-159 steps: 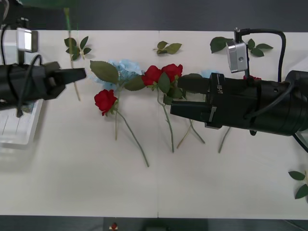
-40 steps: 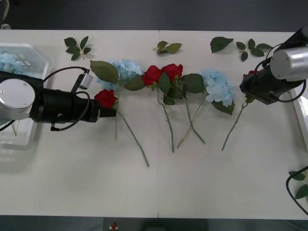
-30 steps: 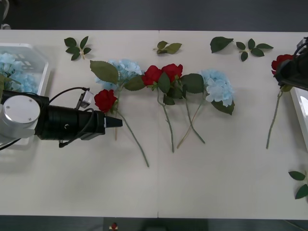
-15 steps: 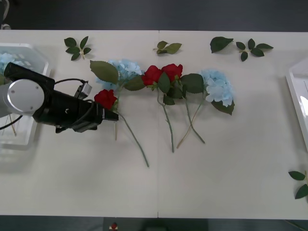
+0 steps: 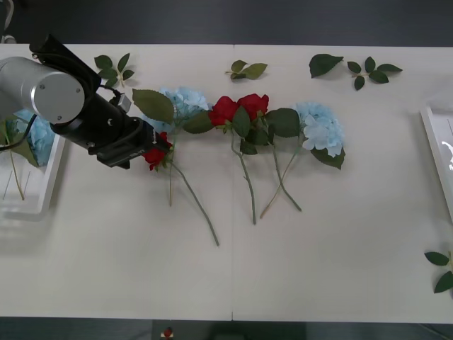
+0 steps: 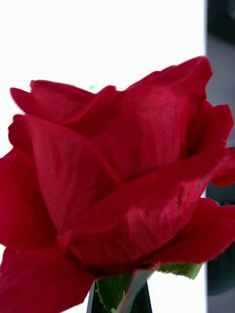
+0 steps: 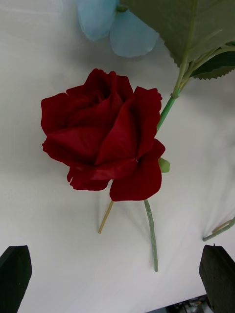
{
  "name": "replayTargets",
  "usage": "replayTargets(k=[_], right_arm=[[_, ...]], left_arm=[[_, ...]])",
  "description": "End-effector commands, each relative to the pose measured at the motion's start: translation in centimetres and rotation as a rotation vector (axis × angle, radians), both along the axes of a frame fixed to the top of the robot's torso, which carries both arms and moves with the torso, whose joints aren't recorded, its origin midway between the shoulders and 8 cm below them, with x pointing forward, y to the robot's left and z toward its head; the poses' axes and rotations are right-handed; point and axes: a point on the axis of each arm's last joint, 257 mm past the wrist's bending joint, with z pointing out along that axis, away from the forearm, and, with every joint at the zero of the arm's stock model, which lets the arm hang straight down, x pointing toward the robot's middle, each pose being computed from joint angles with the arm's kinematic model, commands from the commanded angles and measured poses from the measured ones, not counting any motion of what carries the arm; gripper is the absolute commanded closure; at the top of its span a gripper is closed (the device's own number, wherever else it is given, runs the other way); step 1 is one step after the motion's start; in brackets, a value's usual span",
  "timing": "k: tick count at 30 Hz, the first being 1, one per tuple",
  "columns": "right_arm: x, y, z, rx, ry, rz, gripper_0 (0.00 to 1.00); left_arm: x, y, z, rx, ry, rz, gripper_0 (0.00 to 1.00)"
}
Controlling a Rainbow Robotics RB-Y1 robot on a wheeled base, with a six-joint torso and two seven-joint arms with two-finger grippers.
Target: Put the red flowers into the right box and the blue flowers into the left box
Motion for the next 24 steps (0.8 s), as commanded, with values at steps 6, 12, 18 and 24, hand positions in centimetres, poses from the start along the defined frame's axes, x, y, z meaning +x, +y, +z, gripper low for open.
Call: replayTargets(k=[6,12,18,24], right_arm=[[0.6,-1.7,2.0,-0.048,-0.046,-0.009,0.92],[1.1,-0.9,1.8,-0.025,-0.062,-0.006,0.0],[1.7,0.0,1.5,-0.001,-0.072,-0.001,0.0],[1.9,0.7,1.5,0.014,-0.072,0.009,0.0]], left_arm=[[0.0,-3.3,0.4,0.141,-0.062,0.094,0.0],[0.2,-4.0,-0.9,0.275,-0.199,0.143,0.0],[-0.3,-3.7,-2.8,0.304,-0.214,0.157,0.0],[0.0,-3.3,-4.7,0.343,-0.252,0.184,0.0]])
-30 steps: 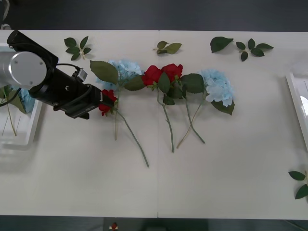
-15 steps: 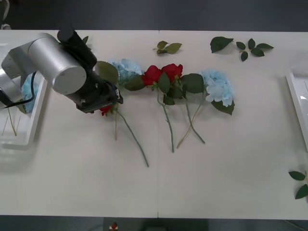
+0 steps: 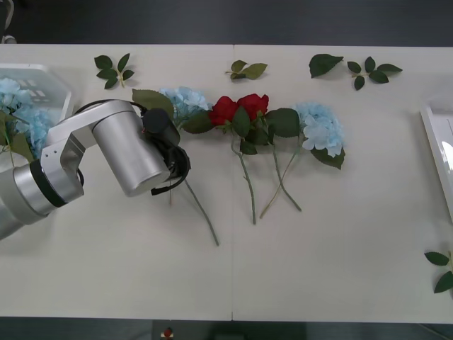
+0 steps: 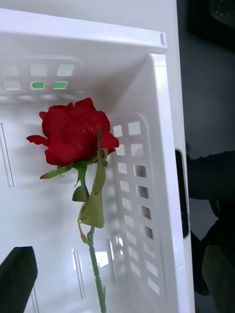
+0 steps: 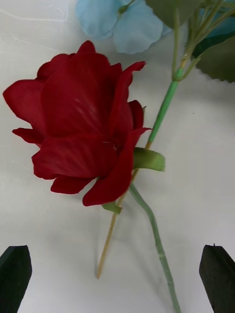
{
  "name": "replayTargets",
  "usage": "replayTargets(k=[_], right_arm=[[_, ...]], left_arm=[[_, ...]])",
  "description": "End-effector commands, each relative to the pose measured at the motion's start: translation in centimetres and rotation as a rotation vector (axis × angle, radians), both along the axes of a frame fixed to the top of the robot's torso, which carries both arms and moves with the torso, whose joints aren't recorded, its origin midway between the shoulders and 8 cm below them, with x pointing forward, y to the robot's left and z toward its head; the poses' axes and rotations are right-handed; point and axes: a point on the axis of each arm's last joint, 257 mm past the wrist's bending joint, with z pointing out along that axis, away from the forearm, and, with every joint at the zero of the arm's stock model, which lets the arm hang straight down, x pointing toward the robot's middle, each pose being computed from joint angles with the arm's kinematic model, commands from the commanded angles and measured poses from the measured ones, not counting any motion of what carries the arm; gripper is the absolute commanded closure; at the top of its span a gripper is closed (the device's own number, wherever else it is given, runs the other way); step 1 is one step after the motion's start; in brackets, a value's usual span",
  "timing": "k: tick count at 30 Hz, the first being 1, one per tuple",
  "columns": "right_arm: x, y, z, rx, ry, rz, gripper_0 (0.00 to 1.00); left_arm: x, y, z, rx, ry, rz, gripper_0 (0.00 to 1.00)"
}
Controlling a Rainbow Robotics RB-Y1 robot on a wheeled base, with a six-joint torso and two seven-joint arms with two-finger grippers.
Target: Put the red flowers into the right box and the blue flowers into the left box
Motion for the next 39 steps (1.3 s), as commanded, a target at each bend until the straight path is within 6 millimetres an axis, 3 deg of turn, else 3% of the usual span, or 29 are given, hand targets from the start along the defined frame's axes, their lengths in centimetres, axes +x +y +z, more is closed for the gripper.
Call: replayTargets(k=[1,7,13,19,20,22,23,31,34,39], right_arm=[[2.4,2.5,1.8,0.014,-0.039,0.051,0.0],[2.5,5.7,1.5,0.092,-0.006,0.07,0.0],[2.7,11.9,0.6,0.266,-0.003,0.031,0.0],[2.2,18.3,-0.3,0.308,-0.015,0.001,0.0],[1.6,20.2,-0.8,0.32,-0.015,-0.005,0.0],[1.1,22.0,-1.1,0.333,-0.021,-0.01,0.0],[0.6,24.3,-1.4,0.355,-0.025,-0.008,0.0],[-3.0,35.6,-3.6,0.519,-0.004,-0.021,0.0],[-4.0,39.7,-4.6,0.583,0.007,-0.048,0.0],[-4.0,44.4,-6.5,0.619,-0.023,-0.084,0.0]], left_arm=[[0.7,-0.3,-0.5,0.024,-0.03,0.017,0.0],[2.2,0.0,-1.5,0.062,-0.063,0.067,0.0],[3.3,0.3,-2.1,0.067,-0.068,0.105,0.0],[3.9,0.7,-2.6,0.089,-0.063,0.129,0.0],[4.1,0.7,-2.8,0.094,-0.06,0.133,0.04],[4.2,0.7,-2.8,0.097,-0.057,0.139,0.19],[4.2,0.8,-2.9,0.1,-0.055,0.142,0.36],[4.4,1.1,-2.9,0.11,-0.058,0.139,0.99],[4.3,1.1,-2.9,0.109,-0.056,0.134,1.0],[4.1,0.7,-2.1,0.087,-0.054,0.108,1.0]])
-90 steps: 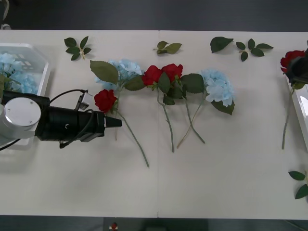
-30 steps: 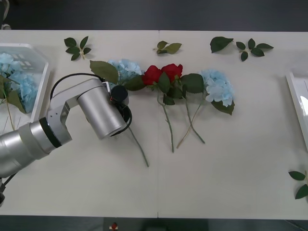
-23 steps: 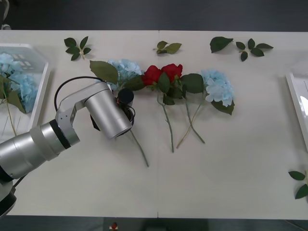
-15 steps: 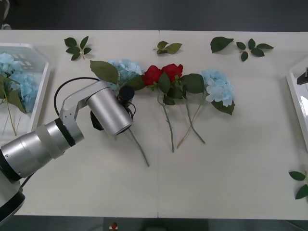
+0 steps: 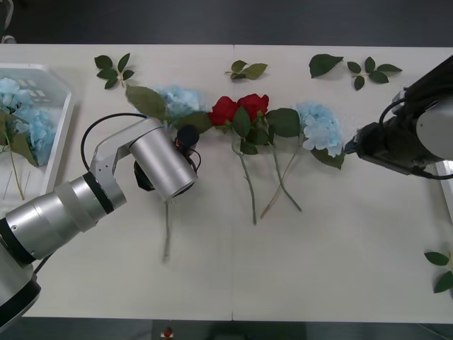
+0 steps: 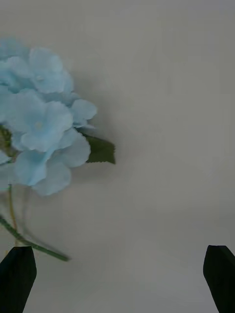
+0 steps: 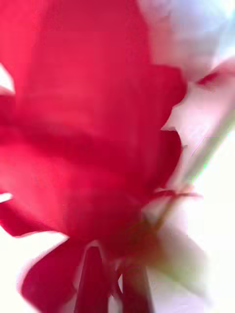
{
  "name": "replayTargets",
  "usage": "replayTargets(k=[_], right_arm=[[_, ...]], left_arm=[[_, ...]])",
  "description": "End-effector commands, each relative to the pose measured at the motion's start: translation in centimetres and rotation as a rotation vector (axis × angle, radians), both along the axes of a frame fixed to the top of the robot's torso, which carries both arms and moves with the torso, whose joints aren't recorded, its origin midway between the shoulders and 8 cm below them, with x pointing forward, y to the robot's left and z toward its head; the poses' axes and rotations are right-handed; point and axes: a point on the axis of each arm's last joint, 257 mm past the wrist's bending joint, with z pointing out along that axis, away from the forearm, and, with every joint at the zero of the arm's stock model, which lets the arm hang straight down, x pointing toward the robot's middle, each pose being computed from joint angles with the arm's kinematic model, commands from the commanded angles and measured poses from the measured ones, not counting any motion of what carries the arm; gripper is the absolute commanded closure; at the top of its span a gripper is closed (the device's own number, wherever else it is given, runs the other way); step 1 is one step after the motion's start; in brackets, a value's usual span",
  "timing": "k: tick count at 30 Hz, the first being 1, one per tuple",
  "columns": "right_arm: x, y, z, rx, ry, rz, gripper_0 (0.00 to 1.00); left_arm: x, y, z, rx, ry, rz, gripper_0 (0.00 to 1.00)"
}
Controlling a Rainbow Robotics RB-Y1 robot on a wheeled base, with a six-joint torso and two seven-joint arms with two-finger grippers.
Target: Put the red flowers into the right box and the blue flowers into the left box
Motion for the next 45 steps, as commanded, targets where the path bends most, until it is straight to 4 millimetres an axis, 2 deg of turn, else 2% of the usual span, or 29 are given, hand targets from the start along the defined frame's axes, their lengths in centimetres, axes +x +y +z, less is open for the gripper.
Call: replayTargets(k=[1,4,6,9,15,19,22,24,28,30,31,45], right_arm=[[0.7,4.2,-0.4,0.021,-0.053,-0.037,0.0],[1.2,6.1,-1.6,0.02,-0.064,-0.061,0.0],[1.6,7.4,-2.2,0.03,-0.066,-0.08,0.0],[2.5,8.6,-2.7,0.043,-0.07,-0.101,0.0],[4.9,10.1,-3.2,0.079,-0.082,-0.137,0.0],[6.4,10.5,-3.5,0.086,-0.091,-0.152,0.0],[7.4,10.7,-3.5,0.09,-0.093,-0.165,0.0],[7.9,10.7,-3.6,0.092,-0.093,-0.171,0.0],[9.1,10.8,-3.8,0.092,-0.096,-0.184,0.0],[9.5,10.7,-4.1,0.088,-0.094,-0.19,0.0],[9.8,10.7,-4.2,0.083,-0.094,-0.191,0.0],[11.5,11.5,-6.8,0.049,-0.073,-0.199,0.0]], left_arm=[[1.0,-0.8,3.0,-0.02,-0.038,-0.059,1.0],[0.3,-0.8,4.8,-0.039,-0.036,-0.115,1.0],[-0.4,-0.4,6.6,-0.03,-0.039,-0.193,1.0],[-1.6,0.8,9.0,-0.018,-0.043,-0.274,1.0],[-3.9,3.1,13.2,-0.005,-0.048,-0.406,1.0],[-5.6,3.5,15.3,-0.07,-0.056,-0.473,1.0],[-6.4,4.0,15.9,-0.102,-0.041,-0.496,1.0],[-6.3,4.5,15.6,-0.098,-0.03,-0.491,1.0],[-6.1,4.4,14.2,-0.113,0.0,-0.461,1.0],[-5.9,4.4,14.0,-0.109,-0.001,-0.451,0.46],[-5.7,4.3,14.1,-0.106,-0.007,-0.452,0.0],[-5.7,4.7,14.0,-0.09,-0.005,-0.45,0.0]])
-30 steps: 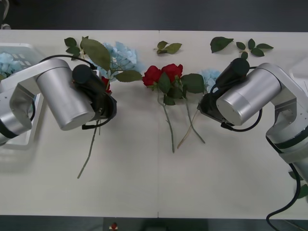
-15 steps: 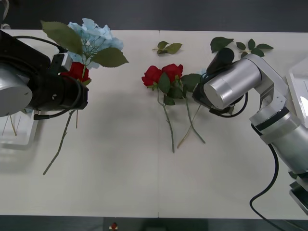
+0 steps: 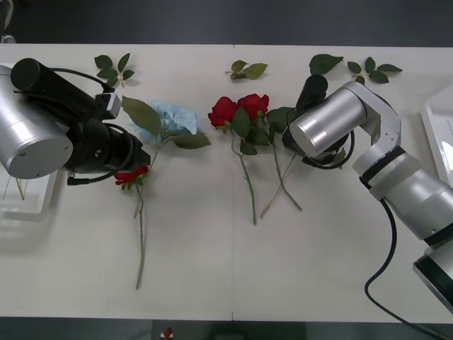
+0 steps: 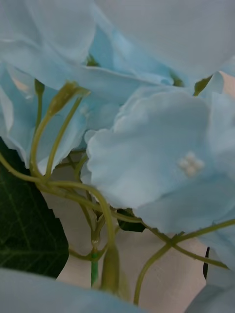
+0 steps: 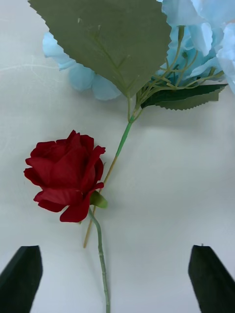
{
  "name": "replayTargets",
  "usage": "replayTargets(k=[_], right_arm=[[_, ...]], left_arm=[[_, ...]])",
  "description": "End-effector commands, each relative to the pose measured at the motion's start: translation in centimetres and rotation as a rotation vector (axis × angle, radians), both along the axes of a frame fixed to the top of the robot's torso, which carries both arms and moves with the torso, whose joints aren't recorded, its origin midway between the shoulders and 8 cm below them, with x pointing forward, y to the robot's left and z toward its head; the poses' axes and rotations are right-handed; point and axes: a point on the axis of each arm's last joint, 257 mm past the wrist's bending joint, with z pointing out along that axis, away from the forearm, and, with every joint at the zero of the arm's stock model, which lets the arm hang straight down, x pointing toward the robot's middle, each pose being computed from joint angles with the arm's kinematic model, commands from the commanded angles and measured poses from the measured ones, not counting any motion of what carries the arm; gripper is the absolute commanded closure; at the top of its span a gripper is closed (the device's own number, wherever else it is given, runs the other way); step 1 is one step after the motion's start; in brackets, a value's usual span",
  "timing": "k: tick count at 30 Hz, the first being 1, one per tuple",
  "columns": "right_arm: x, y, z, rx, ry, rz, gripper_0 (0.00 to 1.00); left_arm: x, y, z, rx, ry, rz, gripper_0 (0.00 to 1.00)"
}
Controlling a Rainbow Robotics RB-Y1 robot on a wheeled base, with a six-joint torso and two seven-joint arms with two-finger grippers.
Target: Put the red flowers into the right box and the blue flowers into the left box
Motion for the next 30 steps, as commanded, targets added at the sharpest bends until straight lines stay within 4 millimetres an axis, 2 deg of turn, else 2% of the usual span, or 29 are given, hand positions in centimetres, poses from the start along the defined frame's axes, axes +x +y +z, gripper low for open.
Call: replayTargets(k=[1,3,12,13,14,15,16,24,30], right_arm=[[1.3,2.4,1.4,0.051,-0.032,-0.026,0.0],[1.3,2.3,1.1,0.047,-0.028,-0.029,0.0],[1.9,2.7,-0.1,0.036,-0.024,-0.035,0.0],[1.9,2.8,-0.1,0.038,-0.025,-0.034,0.25],[1.9,2.8,-0.1,0.038,-0.025,-0.034,0.57],[1.9,2.7,-0.1,0.037,-0.025,-0.035,0.73],[1.9,2.8,-0.1,0.038,-0.024,-0.034,1.0],[2.0,2.8,0.0,0.041,-0.029,-0.032,1.0],[2.1,2.8,0.0,0.041,-0.033,-0.03,1.0]], left_arm=[[0.8,0.5,1.7,0.018,-0.038,0.0,0.0],[0.7,0.7,1.6,0.027,-0.034,0.0,0.0],[-0.7,1.1,-1.7,0.067,0.0,-0.041,0.0],[-0.6,1.3,-2.1,0.086,-0.011,-0.052,0.0],[-0.5,1.4,-2.6,0.095,-0.018,-0.06,0.0],[-0.5,1.4,-2.8,0.094,-0.021,-0.064,0.0],[-0.4,1.4,-3.2,0.092,-0.03,-0.067,0.0],[-0.7,1.1,-5.6,0.152,-0.065,-0.115,0.0],[-0.7,0.7,-8.3,0.179,-0.075,-0.149,0.0]])
